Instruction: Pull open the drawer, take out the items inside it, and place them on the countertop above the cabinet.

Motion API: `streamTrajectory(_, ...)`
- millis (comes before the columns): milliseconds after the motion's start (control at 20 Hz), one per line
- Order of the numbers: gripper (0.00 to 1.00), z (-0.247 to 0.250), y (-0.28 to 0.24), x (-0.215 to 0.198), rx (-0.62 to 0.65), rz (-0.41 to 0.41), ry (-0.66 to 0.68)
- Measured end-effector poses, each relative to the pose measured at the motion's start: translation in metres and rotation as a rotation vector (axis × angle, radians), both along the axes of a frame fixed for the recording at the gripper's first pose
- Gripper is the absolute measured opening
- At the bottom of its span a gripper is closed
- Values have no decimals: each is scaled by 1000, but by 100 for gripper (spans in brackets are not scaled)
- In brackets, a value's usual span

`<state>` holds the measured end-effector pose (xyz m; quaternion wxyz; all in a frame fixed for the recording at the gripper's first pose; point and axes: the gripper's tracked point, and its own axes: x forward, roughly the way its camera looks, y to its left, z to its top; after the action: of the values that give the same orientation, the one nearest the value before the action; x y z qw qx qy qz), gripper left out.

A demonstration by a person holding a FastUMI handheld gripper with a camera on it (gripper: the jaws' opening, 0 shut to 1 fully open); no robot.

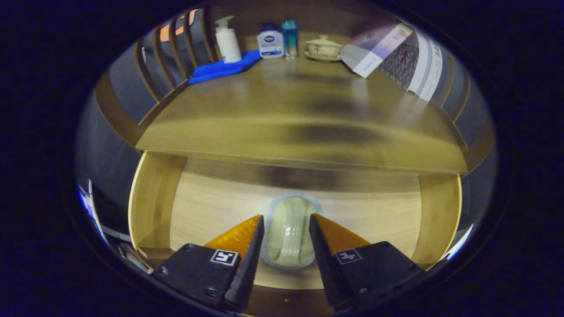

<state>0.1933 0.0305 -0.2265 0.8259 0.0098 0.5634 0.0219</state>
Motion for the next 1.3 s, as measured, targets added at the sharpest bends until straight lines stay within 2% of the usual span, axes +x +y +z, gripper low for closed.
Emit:
streamTrajectory(50, 63, -4, 0, -1, 6, -11, 23)
streamTrajectory(150, 61, -10, 0, -3, 17, -21, 41)
streamTrajectory(350, 25, -13, -7, 0, 6, -38, 48)
streamTrajectory(750, 23, 17, -3, -13, 58, -10, -6)
streamTrajectory(1050, 23, 68, -9, -25, 93, 22, -88)
streamTrajectory(1300, 22, 118, -17, -15, 109, 26, -165)
